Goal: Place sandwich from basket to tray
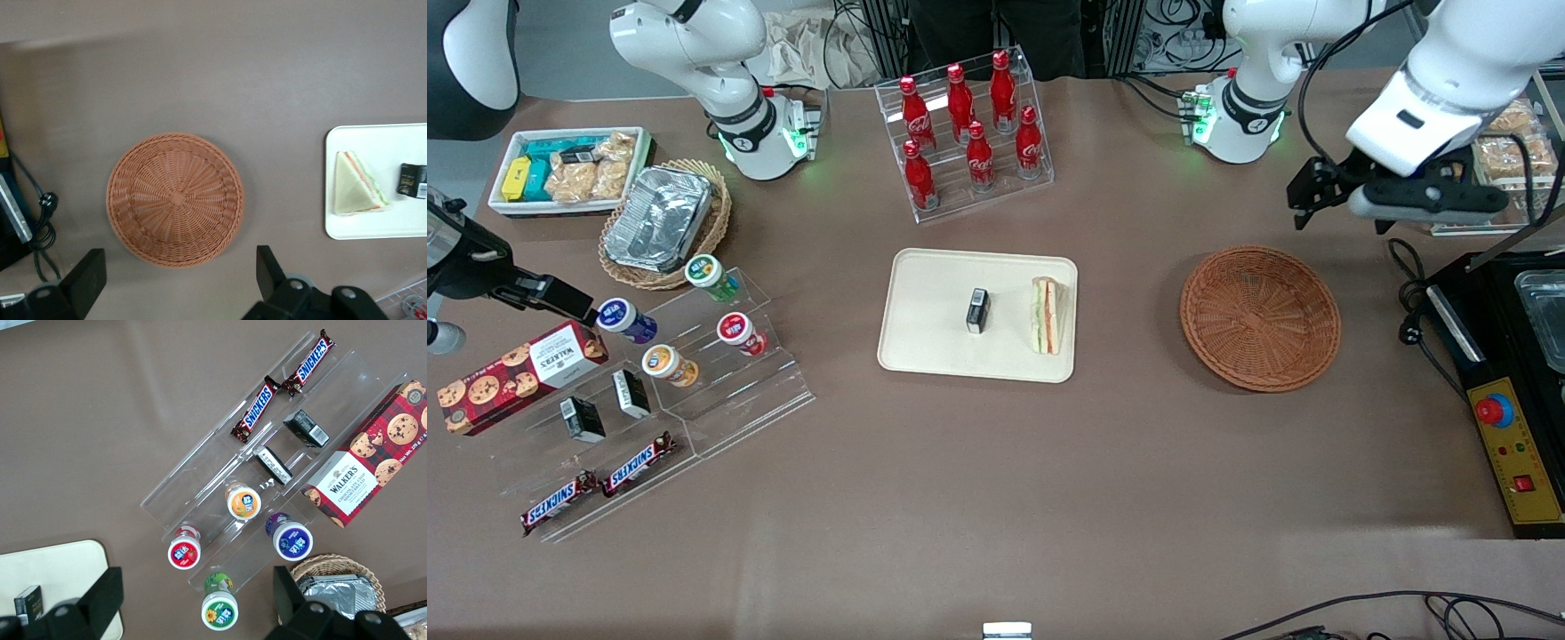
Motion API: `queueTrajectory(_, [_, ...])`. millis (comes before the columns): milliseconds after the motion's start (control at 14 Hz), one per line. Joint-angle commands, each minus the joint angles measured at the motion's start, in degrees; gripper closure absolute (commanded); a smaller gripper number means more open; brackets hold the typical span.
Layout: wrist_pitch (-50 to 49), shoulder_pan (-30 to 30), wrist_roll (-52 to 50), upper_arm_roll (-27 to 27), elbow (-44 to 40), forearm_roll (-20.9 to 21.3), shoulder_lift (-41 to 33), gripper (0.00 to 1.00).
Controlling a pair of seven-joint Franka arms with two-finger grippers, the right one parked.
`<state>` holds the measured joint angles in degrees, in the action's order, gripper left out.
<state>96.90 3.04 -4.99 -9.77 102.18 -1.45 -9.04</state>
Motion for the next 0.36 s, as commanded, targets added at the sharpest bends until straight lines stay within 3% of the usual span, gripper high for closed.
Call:
queueTrajectory(0, [-3.7,1.1,0.3,1.2,-10.6,-0.7,8.8,0.0])
queueTrajectory(286, [-3.9,1.2,4.0,1.2,-10.9,-1.4,9.5,0.0])
